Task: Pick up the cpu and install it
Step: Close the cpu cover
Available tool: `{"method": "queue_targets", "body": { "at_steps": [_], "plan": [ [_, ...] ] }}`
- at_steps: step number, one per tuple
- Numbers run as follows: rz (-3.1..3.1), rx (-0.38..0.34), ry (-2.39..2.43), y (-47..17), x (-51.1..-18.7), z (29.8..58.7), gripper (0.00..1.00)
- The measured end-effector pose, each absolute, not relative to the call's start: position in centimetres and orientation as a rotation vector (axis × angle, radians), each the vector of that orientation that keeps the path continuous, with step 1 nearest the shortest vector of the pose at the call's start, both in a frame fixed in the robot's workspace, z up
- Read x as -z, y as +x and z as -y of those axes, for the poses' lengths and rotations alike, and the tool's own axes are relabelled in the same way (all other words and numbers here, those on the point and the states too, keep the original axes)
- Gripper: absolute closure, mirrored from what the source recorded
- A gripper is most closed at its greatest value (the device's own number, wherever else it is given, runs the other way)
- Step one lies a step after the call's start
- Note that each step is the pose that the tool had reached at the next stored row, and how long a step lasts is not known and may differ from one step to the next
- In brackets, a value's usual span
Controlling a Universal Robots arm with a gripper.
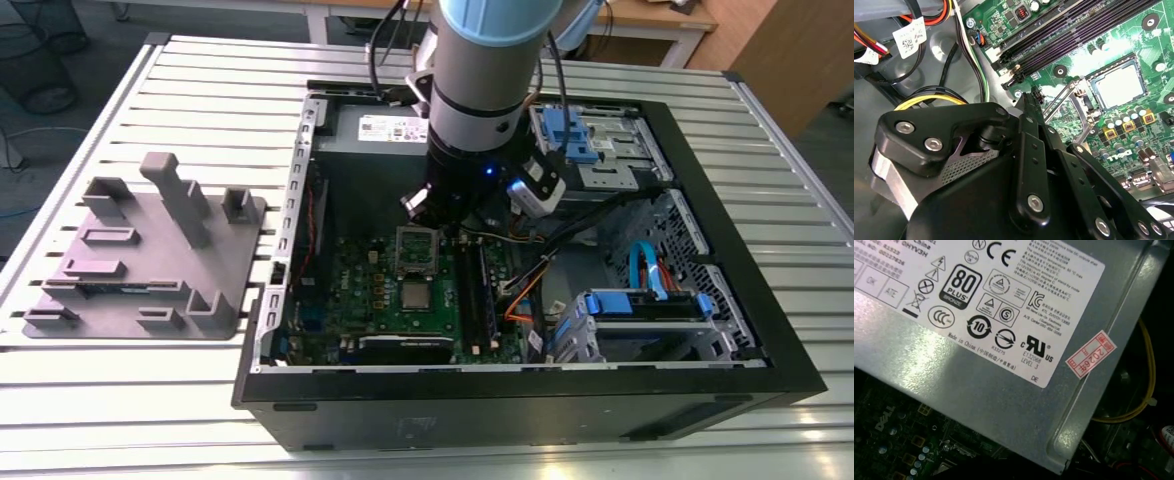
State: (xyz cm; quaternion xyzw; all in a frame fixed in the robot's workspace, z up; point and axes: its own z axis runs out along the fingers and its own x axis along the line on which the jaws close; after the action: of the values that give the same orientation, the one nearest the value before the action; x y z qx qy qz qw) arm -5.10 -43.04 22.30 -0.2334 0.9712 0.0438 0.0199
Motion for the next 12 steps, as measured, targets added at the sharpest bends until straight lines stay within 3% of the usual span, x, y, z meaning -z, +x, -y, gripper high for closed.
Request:
{"method": "queue_targets", "body": {
  "at_steps": [12],
  "plan": [
    [-3.006,-0.137,-0.756,-5.16,-22.69,43.08,0.89]
  ]
}}
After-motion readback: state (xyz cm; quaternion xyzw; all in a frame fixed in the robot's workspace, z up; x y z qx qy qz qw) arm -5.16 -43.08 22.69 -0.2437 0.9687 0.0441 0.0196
